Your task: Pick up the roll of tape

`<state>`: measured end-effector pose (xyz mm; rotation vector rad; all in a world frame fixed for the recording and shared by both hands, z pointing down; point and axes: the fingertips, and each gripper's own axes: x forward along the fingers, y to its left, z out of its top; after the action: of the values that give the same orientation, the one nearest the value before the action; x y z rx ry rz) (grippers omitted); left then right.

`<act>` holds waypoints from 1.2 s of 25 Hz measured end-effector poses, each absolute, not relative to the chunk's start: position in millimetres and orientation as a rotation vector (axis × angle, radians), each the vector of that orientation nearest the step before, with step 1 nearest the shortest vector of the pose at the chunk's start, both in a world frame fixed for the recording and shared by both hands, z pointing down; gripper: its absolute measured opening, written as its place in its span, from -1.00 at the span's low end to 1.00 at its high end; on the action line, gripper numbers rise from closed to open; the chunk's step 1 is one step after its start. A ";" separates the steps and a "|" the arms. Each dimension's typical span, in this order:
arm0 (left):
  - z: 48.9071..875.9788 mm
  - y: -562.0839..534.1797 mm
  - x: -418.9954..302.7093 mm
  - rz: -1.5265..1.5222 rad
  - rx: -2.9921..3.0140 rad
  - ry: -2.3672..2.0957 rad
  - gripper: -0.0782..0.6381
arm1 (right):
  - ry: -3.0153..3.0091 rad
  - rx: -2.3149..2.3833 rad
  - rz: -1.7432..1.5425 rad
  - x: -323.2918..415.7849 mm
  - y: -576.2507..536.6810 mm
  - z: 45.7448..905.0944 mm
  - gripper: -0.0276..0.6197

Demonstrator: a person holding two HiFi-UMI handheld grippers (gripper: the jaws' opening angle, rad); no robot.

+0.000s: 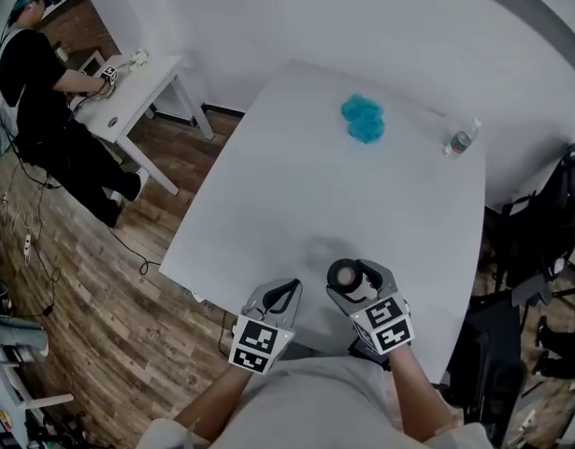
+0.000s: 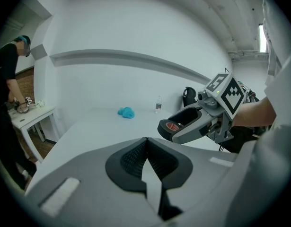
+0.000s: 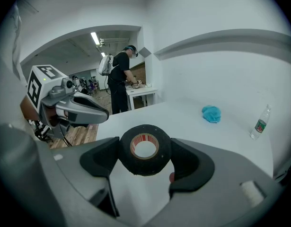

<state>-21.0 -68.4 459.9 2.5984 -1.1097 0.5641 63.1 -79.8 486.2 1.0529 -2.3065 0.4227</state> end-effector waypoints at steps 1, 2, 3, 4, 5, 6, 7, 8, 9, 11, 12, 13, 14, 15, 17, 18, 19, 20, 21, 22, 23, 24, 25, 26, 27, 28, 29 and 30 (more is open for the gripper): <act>458.4 -68.6 -20.5 0.562 2.600 -1.112 -0.74 | -2.313 1.054 0.426 63.4 -79.4 484.6 0.15; 456.9 -68.7 -19.8 0.560 2.602 -1.115 -0.73 | -2.321 1.058 0.433 64.1 -78.6 483.3 0.15; 455.3 -69.0 -19.1 0.557 2.604 -1.118 -0.74 | -2.327 1.062 0.441 65.1 -77.6 482.3 0.15; 453.7 -69.5 -18.6 0.554 2.606 -1.122 -0.74 | -2.332 1.065 0.445 65.6 -76.7 481.2 0.15; 452.3 -70.3 -18.7 0.550 2.607 -1.126 -0.73 | -2.336 1.066 0.446 65.2 -76.1 480.1 0.15; 451.0 -71.3 -19.2 0.546 2.607 -1.127 -0.74 | -2.339 1.066 0.445 64.1 -75.8 479.2 0.15; 449.9 -72.3 -19.6 0.543 2.607 -1.128 -0.73 | -2.341 1.066 0.446 62.9 -75.6 478.8 0.15; 448.7 -72.8 -19.7 0.541 2.608 -1.127 -0.74 | -2.344 1.067 0.449 61.8 -75.2 478.5 0.15; 447.3 -72.9 -19.3 0.539 2.610 -1.126 -0.73 | -2.347 1.068 0.454 61.2 -74.5 477.9 0.15; 444.3 -72.7 -17.6 0.534 2.615 -1.124 -0.73 | -2.351 1.068 0.456 61.1 -73.3 477.1 0.15; 443.3 -72.6 -16.9 0.532 2.618 -1.124 -0.74 | -2.350 1.068 0.455 61.2 -72.9 477.3 0.15; 442.7 -72.3 -16.3 0.531 2.620 -1.125 -0.73 | -2.347 1.067 0.453 61.3 -72.5 478.2 0.15; 442.7 -71.9 -15.7 0.531 2.621 -1.125 -0.74 | -2.344 1.065 0.451 61.5 -72.1 479.2 0.15; 443.0 -71.5 -14.7 0.532 2.622 -1.124 -0.74 | -2.342 1.065 0.450 61.8 -71.8 480.0 0.15; 442.8 -71.3 -12.2 0.532 2.624 -1.121 -0.74 | -2.345 1.068 0.449 62.6 -72.1 479.0 0.15; 442.1 -71.2 -11.4 0.531 2.625 -1.121 -0.73 | -2.347 1.068 0.450 62.4 -72.2 478.0 0.15; 441.5 -70.9 -11.1 0.529 2.625 -1.121 -0.73 | -2.349 1.065 0.449 61.7 -71.8 477.3 0.15; 441.1 -70.2 -11.0 0.528 2.625 -1.121 -0.73 | -2.350 1.062 0.448 60.8 -71.0 477.1 0.15; 441.1 -69.3 -11.2 0.527 2.625 -1.121 -0.73 | -2.351 1.058 0.447 59.8 -69.9 477.2 0.15; 441.4 -68.5 -11.7 0.526 2.624 -1.123 -0.74 | -2.353 1.055 0.446 58.9 -68.9 477.3 0.15; 441.6 -67.9 -12.5 0.525 2.623 -1.125 -0.73 | -2.354 1.052 0.445 57.9 -68.0 477.3 0.15; 441.7 -67.7 -13.4 0.523 2.622 -1.129 -0.74 | -2.357 1.049 0.443 57.0 -67.4 477.0 0.15; 441.6 -67.6 -14.3 0.521 2.621 -1.132 -0.73 | -2.359 1.047 0.441 56.4 -67.1 476.4 0.15; 441.3 -67.4 -15.0 0.518 2.620 -1.135 -0.73 | -2.360 1.045 0.439 55.9 -66.6 475.6 0.15; 440.8 -67.0 -15.5 0.517 2.619 -1.137 -0.73 | -2.361 1.045 0.437 55.8 -66.0 474.8 0.15; 440.0 -66.4 -15.8 0.515 2.619 -1.141 -0.73 | -2.361 1.045 0.436 55.9 -64.9 474.1 0.15; 439.1 -65.6 -15.6 0.514 2.619 -1.143 -0.74 | -2.362 1.045 0.436 56.2 -63.6 473.7 0.15; 438.6 -64.8 -15.0 0.513 2.620 -1.144 -0.73 | -2.362 1.044 0.436 56.8 -62.4 473.5 0.15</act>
<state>-15.0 -64.8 438.6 2.6196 -1.1436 0.5126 56.8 -62.4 473.5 1.0443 -2.3615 0.4359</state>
